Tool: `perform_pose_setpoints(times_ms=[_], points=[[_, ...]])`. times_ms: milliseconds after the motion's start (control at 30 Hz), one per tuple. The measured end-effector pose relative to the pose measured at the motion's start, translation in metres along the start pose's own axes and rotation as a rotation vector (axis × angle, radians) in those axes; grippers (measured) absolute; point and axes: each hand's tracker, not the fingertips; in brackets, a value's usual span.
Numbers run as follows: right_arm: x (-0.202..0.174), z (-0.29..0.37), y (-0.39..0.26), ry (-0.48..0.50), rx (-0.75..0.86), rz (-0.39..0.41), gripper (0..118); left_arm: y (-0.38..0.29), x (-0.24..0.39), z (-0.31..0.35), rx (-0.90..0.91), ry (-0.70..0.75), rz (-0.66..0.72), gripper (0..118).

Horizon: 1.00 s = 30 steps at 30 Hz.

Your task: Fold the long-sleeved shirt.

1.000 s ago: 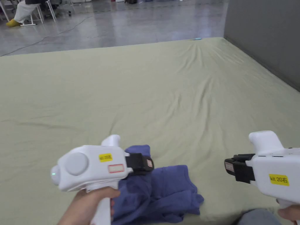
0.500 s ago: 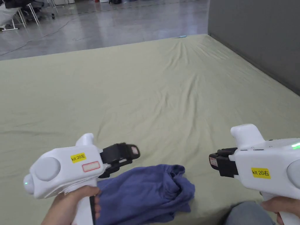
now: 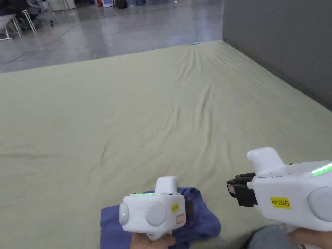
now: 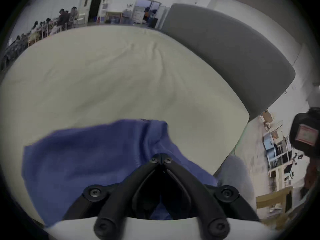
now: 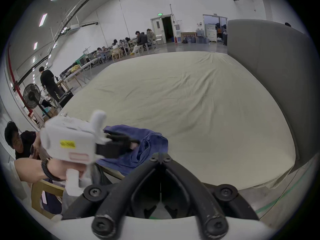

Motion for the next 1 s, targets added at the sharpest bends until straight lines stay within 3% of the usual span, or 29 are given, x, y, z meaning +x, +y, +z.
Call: perform_pose_setpoints(times_ms=[233,467,600,667,800,933,1000], points=[[0.004,-0.001,-0.001,-0.011,-0.01,-0.018,0,-0.001,0.025,-0.03,-0.065,-0.066,0.027,0],[-0.007,0.001,0.014,0.023,0.014,-0.019,0,0.015,-0.033,0.093,0.143,-0.136,0.075,0],[-0.03,-0.022,0.037,0.158,0.025,-0.006,0,-0.001,-0.085,0.16,0.219,-0.109,0.118,0],[-0.048,-0.05,0.051,0.202,-0.023,-0.024,0,-0.016,-0.106,0.186,0.301,-0.07,0.146,0],[-0.069,-0.107,0.057,0.238,-0.106,-0.077,0,-0.037,-0.144,0.203,0.297,-0.043,0.239,0],[-0.058,-0.153,0.024,0.249,-0.229,-0.169,0,-0.057,-0.172,0.2,0.269,-0.099,0.375,0],[-0.046,-0.17,0.007,0.211,-0.289,-0.19,0,-0.064,-0.188,0.189,0.25,-0.15,0.433,0]])
